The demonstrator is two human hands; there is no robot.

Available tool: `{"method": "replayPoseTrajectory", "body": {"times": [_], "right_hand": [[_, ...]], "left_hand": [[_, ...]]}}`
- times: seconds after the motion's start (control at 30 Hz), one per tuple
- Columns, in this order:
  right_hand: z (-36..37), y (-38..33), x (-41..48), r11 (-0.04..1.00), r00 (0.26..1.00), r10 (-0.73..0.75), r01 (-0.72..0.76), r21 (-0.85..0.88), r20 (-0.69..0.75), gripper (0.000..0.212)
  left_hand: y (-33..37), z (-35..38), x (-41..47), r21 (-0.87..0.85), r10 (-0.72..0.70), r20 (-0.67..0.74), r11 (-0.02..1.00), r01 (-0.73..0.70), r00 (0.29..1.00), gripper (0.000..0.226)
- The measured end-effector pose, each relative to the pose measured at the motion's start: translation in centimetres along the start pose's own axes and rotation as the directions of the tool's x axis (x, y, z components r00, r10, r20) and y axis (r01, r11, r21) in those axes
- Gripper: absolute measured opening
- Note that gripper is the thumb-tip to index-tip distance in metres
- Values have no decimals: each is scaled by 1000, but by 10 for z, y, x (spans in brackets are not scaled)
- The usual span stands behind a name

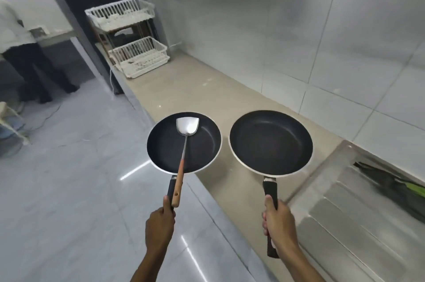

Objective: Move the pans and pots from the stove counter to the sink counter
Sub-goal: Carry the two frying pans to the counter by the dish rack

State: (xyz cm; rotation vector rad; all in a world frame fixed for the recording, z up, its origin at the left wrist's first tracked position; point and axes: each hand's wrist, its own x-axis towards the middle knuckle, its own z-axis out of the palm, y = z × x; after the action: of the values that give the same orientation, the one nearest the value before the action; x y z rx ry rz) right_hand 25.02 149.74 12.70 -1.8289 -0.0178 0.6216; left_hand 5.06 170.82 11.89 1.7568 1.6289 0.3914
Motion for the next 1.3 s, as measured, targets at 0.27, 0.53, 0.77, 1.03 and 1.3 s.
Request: {"method": "replayPoseTrajectory", "body": {"times": [0.27,0.53,0.77,1.03,1.3], "right_hand": [[120,-33,101,997,975,71,-62,51,-212,40],[258,-89,164,970,886,219,-153,189,-409,42],[334,-125,207,950,819,290,-185,251,-495,41],[387,-139,264,938,793,316,-181,295,-520,41],[418,-144,301,944,775,316,-199,262,-548,41]], "left_hand": [[60,36,216,78,109,167,989,-123,980,77],[121,53,416,134,235,397,941,-310,887,75],[161,70,529,142,294,511,898,-416,808,76],[187,92,605,107,318,560,888,-447,765,78],[211,101,641,55,354,577,882,-468,736,77]]}}
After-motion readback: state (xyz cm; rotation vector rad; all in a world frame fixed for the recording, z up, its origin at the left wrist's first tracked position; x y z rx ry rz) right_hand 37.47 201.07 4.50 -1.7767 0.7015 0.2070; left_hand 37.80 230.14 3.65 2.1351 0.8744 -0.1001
